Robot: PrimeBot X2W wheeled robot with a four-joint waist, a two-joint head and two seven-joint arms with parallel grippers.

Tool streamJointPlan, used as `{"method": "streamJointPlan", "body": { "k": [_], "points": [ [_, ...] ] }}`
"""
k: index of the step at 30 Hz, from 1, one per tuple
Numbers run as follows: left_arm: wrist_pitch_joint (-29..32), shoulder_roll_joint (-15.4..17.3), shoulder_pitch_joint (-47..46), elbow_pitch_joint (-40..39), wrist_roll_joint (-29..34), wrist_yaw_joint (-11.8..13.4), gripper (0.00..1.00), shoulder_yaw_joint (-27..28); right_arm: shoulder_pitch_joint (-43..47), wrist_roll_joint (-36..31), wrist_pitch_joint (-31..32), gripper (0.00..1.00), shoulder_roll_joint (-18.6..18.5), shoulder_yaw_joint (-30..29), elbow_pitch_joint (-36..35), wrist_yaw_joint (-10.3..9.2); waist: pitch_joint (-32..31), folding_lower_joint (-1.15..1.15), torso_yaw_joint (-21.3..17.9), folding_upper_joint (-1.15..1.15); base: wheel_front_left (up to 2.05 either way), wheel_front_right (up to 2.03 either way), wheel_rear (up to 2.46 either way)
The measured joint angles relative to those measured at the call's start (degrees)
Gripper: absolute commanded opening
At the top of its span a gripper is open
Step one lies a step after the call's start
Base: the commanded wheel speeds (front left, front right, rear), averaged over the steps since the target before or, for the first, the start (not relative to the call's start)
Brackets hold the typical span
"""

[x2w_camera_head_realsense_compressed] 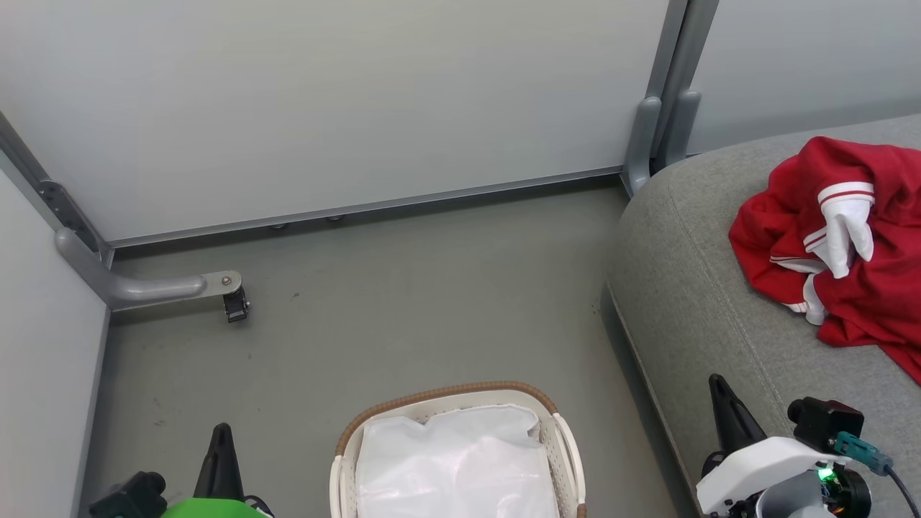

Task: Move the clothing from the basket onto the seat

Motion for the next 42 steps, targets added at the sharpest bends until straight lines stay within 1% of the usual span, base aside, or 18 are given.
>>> {"method": "streamJointPlan", "body": {
  "k": [20,21,42],
  "points": [
    [4.38,0.01,-2.16,-1.3,-15.96,-0.83,0.0,1.76,-0.51,17.88,4.42,0.0,0.13,-2.24,-1.89,0.0,-0.01,0.0,-0.09,0.0,0.0,0.0,0.0],
    [4.87,0.01,-2.47,-1.46,-17.69,-0.93,0.0,1.91,-0.57,19.52,4.89,0.0,0.13,-2.48,-2.03,0.0,-0.01,0.0,-0.09,0.0,0.0,0.0,0.0],
    [8.56,0.03,-4.28,-2.4,-30.98,-1.58,0.0,3.43,-1.2,34.45,8.54,0.0,0.2,-4.39,-3.52,-0.01,-0.01,0.0,-0.18,0.0,0.0,0.0,0.0]
  ]
}}
